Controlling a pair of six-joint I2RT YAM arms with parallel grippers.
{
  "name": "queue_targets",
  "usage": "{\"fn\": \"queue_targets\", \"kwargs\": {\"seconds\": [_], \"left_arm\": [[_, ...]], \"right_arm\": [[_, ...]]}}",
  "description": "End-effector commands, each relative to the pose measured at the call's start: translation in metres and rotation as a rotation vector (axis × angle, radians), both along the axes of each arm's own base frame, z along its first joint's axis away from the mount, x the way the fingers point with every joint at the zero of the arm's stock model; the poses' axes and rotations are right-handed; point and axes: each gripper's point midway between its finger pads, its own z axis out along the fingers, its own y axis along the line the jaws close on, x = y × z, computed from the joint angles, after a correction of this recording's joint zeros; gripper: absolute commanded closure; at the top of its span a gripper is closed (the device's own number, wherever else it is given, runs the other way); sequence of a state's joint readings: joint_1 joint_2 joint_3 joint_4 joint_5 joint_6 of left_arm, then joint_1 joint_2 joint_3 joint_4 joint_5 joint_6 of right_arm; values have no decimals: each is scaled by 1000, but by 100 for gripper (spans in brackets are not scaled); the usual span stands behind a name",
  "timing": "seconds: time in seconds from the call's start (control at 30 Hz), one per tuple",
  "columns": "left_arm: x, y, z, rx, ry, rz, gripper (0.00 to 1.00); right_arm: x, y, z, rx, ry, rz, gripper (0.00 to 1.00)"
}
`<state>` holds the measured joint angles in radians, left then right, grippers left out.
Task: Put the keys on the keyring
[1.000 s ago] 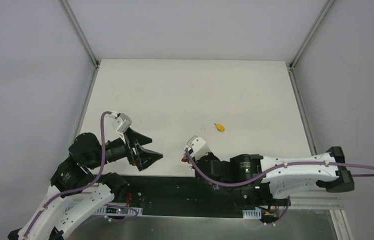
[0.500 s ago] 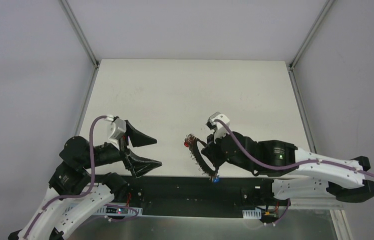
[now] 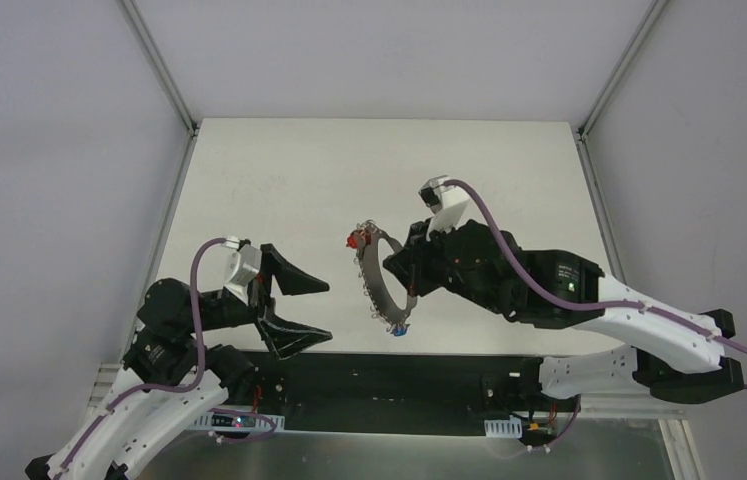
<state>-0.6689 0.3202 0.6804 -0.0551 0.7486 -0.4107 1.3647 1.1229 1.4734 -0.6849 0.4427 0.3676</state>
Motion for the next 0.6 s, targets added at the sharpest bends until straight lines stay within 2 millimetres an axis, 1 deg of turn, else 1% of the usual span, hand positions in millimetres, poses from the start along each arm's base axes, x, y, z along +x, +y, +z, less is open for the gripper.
{"fn": "queue_targets", "kwargs": {"seconds": [0.0,0.23,0.4,0.57], "left_arm": [[-10,-4,17,-94,-70,-67,1],[-3,-7,10,-101,-65,-54,2],[7,-6,11,-141,-82,2,2],[17,-6,11,-165,-106,50,4]], "right_arm": [[17,2,43,112,2,-101,100],[35,7,56,189,81,-178,100],[37,16,60,230,129,-168,100],[33,24,69,297,184,-132,100]]}}
